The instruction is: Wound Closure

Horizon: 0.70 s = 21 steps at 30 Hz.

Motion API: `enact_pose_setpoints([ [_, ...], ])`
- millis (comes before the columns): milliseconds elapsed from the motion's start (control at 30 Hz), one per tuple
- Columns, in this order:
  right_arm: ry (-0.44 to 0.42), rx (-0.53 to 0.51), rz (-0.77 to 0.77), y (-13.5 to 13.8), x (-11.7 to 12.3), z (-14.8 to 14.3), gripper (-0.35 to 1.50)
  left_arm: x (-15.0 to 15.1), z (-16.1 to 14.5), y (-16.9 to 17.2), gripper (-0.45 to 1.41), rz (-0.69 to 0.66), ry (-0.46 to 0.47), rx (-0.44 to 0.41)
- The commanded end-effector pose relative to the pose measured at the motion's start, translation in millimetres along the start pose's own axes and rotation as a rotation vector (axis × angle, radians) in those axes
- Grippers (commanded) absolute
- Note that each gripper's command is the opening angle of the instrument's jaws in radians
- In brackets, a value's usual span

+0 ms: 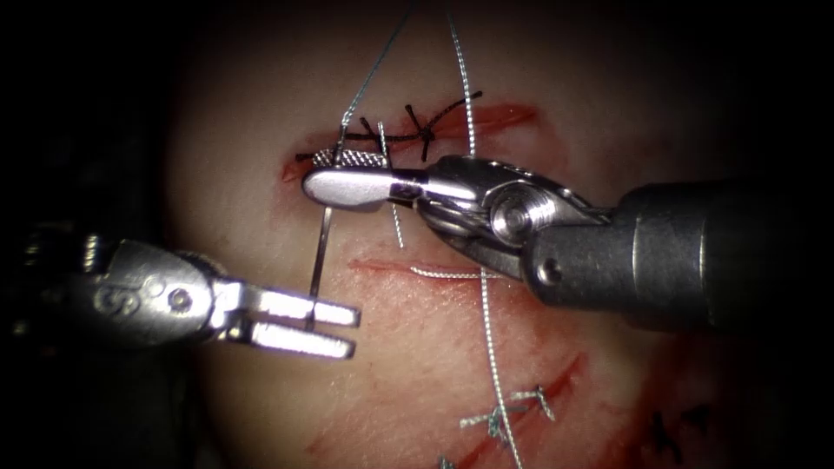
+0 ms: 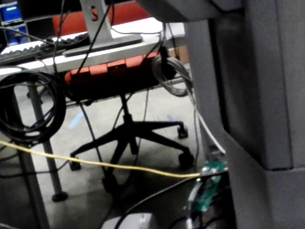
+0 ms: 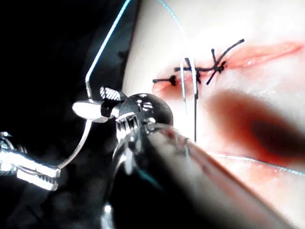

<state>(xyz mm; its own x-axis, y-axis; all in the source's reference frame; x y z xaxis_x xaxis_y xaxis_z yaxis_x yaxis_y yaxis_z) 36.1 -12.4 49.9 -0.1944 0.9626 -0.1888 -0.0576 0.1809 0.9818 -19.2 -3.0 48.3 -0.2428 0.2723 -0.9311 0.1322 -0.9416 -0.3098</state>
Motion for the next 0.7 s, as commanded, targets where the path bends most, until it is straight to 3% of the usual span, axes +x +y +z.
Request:
enact_pose_setpoints([
  [33,0.001,0.0,0.016,0.2,-0.1,1.1,-0.24,-0.5,0.6,0.0,-0.45,-0.014,0.001,0.0],
  [67,0.003,-0.002,0.022,0.1,-0.1,1.1,-0.35,-0.5,0.6,0.0,-0.45,-0.02,0.001,0.0],
  [233,0.005,-0.003,0.028,0.1,-0.1,0.9,-0.35,-0.6,0.8,-0.2,-0.45,-0.078,0.002,0.002],
  [267,0.007,-0.005,0.028,0.1,-0.1,0.8,-0.35,-0.7,0.9,-0.4,-0.32,-0.18,0.006,0.005],
  [367,0.054,-0.035,0.005,0.2,0.1,0.5,-0.35,-0.5,1.0,-0.9,0.68,-0.296,0.011,0.01],
  [400,0.069,-0.05,-0.025,0.3,0.2,0.4,-0.35,-0.3,0.8,-1.1,0.88,-0.322,0.013,0.01],
  [500,0.099,-0.074,-0.1,0.7,1.5,-0.5,-0.35,0.4,-0.3,-1.8,1.07,-0.374,0.024,0.017],
  [700,-0.001,0.038,-0.391,3.7,5.3,-4.1,-0.35,1.9,-4.1,-4.4,1.17,-0.422,0.122,0.065],
])
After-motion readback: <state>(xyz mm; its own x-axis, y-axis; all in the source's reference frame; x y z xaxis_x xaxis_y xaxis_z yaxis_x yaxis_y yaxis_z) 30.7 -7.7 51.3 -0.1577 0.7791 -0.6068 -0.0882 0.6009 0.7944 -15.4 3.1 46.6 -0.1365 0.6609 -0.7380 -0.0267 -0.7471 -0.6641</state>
